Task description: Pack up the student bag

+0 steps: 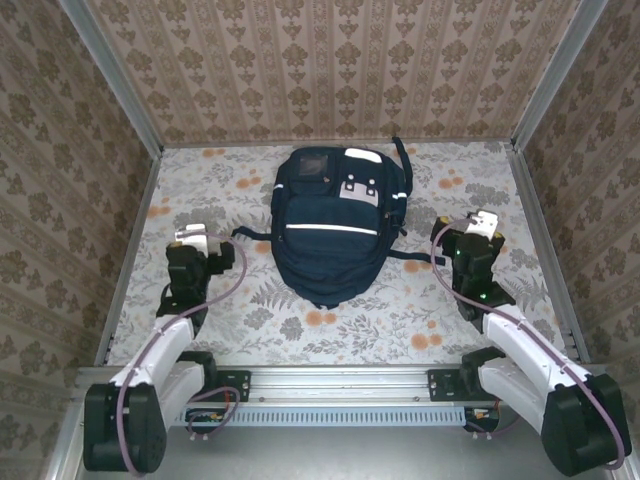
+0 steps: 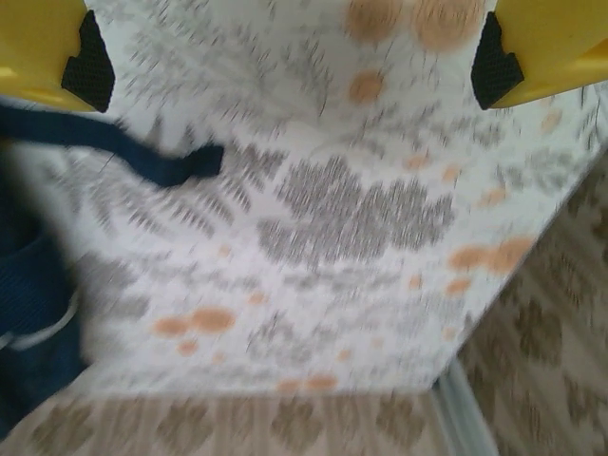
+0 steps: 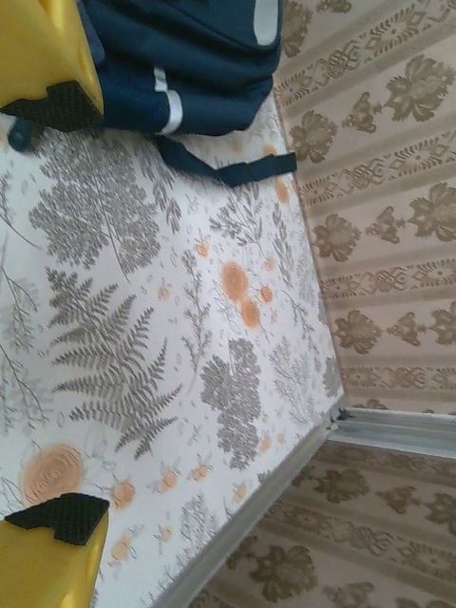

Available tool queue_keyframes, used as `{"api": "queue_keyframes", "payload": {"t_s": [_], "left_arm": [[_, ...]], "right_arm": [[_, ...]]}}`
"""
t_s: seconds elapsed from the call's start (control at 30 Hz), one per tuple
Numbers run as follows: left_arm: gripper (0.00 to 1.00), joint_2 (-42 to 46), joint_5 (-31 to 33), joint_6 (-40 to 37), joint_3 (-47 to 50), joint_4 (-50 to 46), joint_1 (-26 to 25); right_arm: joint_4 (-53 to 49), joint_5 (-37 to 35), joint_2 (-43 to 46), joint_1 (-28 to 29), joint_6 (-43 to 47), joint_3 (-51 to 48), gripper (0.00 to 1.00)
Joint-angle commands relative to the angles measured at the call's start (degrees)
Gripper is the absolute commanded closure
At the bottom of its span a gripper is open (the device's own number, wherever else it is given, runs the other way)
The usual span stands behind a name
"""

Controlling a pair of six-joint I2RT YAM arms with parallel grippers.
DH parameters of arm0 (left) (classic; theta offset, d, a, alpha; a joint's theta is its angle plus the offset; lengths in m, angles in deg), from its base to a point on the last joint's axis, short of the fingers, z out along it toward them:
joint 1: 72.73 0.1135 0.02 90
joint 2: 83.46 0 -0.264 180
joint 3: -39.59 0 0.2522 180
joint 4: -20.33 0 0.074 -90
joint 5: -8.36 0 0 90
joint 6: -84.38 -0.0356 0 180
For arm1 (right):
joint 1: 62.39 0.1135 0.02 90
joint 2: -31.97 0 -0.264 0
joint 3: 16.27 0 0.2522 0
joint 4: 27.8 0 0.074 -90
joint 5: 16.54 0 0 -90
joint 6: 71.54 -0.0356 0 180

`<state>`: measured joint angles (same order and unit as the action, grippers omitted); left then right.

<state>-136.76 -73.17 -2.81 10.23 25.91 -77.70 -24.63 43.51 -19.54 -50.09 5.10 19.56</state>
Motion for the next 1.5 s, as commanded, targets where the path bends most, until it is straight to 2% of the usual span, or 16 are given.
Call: {"api": "queue_keyframes", "payload": {"t_s": [0.0,0.07,0.2,0.33,0.47,0.5,0.57,0.67,0.77,0.83,0.87,1.07,1.23,1.33,1.4,1.47], "left_arm": [[0.0,-5.12,0.09,0.89,-0.82,3.45,0.62],[0.0,-7.98,1.25,0.67,-1.74,4.52,0.91],[0.0,-12.66,1.99,0.06,-0.19,16.33,1.67],[0.0,-19.76,-2.06,-4.53,3.26,34.84,2.87],[0.0,-32.48,-7.57,-6.99,7.23,55.54,2.8],[0.0,-33.83,-7.66,-7.57,7.46,56.56,2.23],[0.0,-33.17,-7.86,-8.53,6.5,55.09,1.76],[0.0,-29.28,-0.37,-5.69,6.6,51.58,1.95],[0.0,-21.25,-1.48,-2.78,3.82,37.34,4.69],[0.0,-14.81,-4.49,-2.24,-0.05,21.82,7.3],[0.0,-13.7,-6.52,-2.96,-0.68,19.89,8.5],[0.0,-14.98,-12.9,0.85,1.87,24.65,11.29],[0.0,-28.63,-17.19,-1.82,1.72,41.42,9.86],[0.0,-37.45,-18.66,-4.83,3.78,55.13,8.23],[0.0,-33.98,-18.5,-8.22,-0.37,41.98,5.54],[0.0,-34.57,-15.75,-9.58,-3.6,36.95,3.57]], "right_arm": [[10.21,10.67,1.48,-0.02,9.75,-3.91,0.0],[16.65,13.59,1.12,0.06,14.16,-7.05,0.0],[15.73,8.79,-0.7,-0.82,12.9,-7.25,0.0],[18.75,8.75,-4.79,-1.94,15.07,-8.66,0.0],[32.19,7.5,-11.78,-2.47,14.3,-12.87,0.0],[33.69,9.51,-12.51,-2.5,15.7,-13.25,0.0],[35.06,11.56,-13.55,-2.83,17.8,-13.35,0.0],[34.85,13.16,-15.21,-3.74,18.42,-12.29,0.0],[35.6,13.94,-16.26,-4.27,18.64,-11.87,0.0],[35.6,14.59,-16.08,-4.86,18.12,-12.04,0.0],[35.24,14.98,-15.92,-5.2,17.68,-11.92,0.0],[35.6,17.49,-16.95,-7.47,14.96,-10.95,0.0],[40.6,18.46,-19.85,-13.62,7.02,-11.91,0.0],[50.55,21.03,-26.45,-14.89,5.37,-13.83,0.0],[60.92,24.12,-35.76,-14.67,6.38,-14.75,0.0],[58.54,26.04,-37.53,-13.38,8.62,-11.94,0.0]]}}
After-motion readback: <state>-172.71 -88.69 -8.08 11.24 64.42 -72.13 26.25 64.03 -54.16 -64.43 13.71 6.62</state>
